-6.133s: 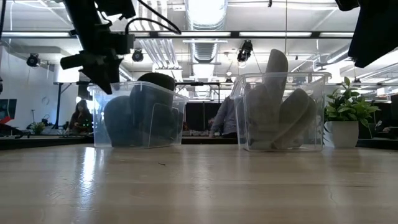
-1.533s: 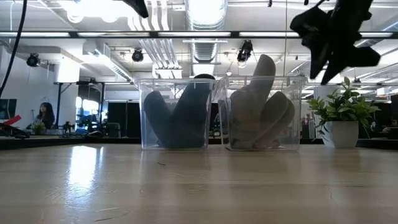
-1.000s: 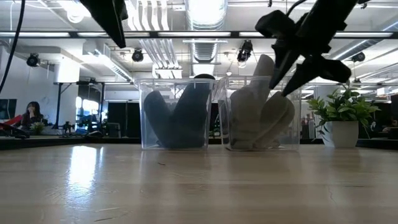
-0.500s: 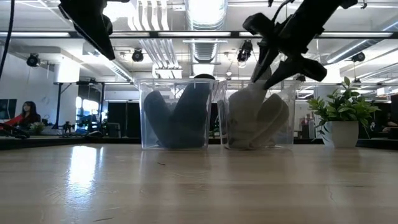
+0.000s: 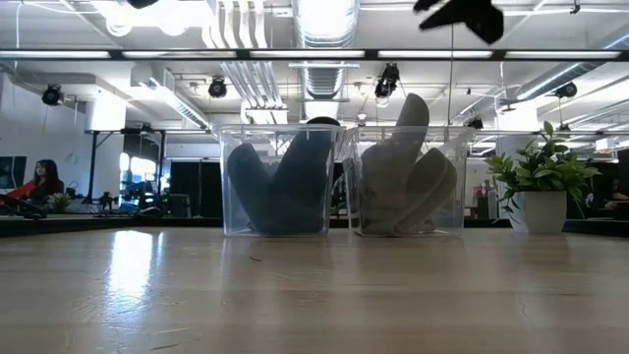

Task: Pick & Place hat
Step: Return to Home Position

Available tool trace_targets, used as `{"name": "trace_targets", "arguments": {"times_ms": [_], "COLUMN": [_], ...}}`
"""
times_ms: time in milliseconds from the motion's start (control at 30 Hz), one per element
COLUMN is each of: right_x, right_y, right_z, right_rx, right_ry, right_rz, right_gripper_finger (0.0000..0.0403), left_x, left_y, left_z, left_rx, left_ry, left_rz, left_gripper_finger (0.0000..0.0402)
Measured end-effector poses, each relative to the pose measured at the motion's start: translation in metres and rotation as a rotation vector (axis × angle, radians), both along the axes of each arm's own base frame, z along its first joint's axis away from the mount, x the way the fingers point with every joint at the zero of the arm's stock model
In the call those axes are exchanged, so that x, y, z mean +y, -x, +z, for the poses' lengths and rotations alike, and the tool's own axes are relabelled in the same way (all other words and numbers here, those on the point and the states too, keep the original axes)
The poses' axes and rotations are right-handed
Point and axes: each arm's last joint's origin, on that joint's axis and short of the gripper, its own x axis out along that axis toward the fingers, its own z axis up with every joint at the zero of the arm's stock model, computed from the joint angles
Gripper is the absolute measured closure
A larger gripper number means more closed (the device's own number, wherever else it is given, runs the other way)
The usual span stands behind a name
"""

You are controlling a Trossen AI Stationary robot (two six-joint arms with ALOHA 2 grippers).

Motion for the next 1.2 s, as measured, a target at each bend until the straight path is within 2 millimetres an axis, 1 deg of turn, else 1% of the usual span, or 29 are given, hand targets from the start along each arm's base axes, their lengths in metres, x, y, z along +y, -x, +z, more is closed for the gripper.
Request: {"name": "trace_targets", "arguments": {"times_ms": [33, 67, 133, 200, 233, 300, 367, 467, 667, 733, 900, 1067, 1200], "right_x": [-0.001, -0.002, -0.004, -0.004, -0.003, 0.000, 0.002, 0.005, 0.009, 0.010, 0.007, 0.003, 0.001], "right_y": [0.006, 0.012, 0.023, 0.033, 0.037, 0.043, 0.046, 0.044, 0.030, 0.030, 0.042, 0.062, 0.075], "right_z": [0.008, 0.016, 0.031, 0.044, 0.048, 0.056, 0.057, 0.046, -0.002, -0.017, -0.047, -0.062, -0.072], "right_rx": [-0.030, -0.064, -0.139, -0.204, -0.217, -0.225, -0.227, -0.237, -0.283, -0.317, -0.352, -0.416, -0.450], "right_ry": [-0.004, -0.010, -0.048, -0.086, -0.069, -0.010, 0.006, -0.038, -0.099, -0.118, -0.153, -0.154, -0.142], "right_rz": [0.000, 0.000, -0.011, -0.012, 0.014, 0.112, 0.203, 0.263, 0.298, 0.312, 0.304, 0.307, 0.314], "right_gripper_finger": [0.0271, 0.0271, 0.0271, 0.0271, 0.0271, 0.0271, 0.0271, 0.0271, 0.0271, 0.0271, 0.0271, 0.0271, 0.0271], "left_x": [0.004, 0.007, 0.010, 0.010, 0.009, 0.007, 0.006, 0.005, 0.008, 0.011, 0.023, 0.030, 0.031], "left_y": [0.007, 0.014, 0.025, 0.032, 0.034, 0.039, 0.041, 0.041, 0.041, 0.044, 0.059, 0.076, 0.083], "left_z": [0.003, 0.007, 0.013, 0.018, 0.019, 0.022, 0.019, 0.004, -0.045, -0.058, -0.082, -0.099, -0.109], "left_rx": [-0.015, -0.049, -0.117, -0.170, -0.197, -0.266, -0.323, -0.381, -0.432, -0.461, -0.539, -0.582, -0.614], "left_ry": [0.005, 0.057, 0.112, 0.093, 0.081, 0.072, 0.078, 0.100, 0.136, 0.150, 0.176, 0.193, 0.224], "left_rz": [0.053, 0.112, 0.153, 0.067, -0.004, -0.155, -0.263, -0.332, -0.314, -0.292, -0.219, -0.162, -0.175], "left_gripper_finger": [0.0259, 0.0259, 0.0259, 0.0259, 0.0259, 0.0259, 0.0259, 0.0259, 0.0259, 0.0259, 0.0259, 0.0259, 0.0259]}}
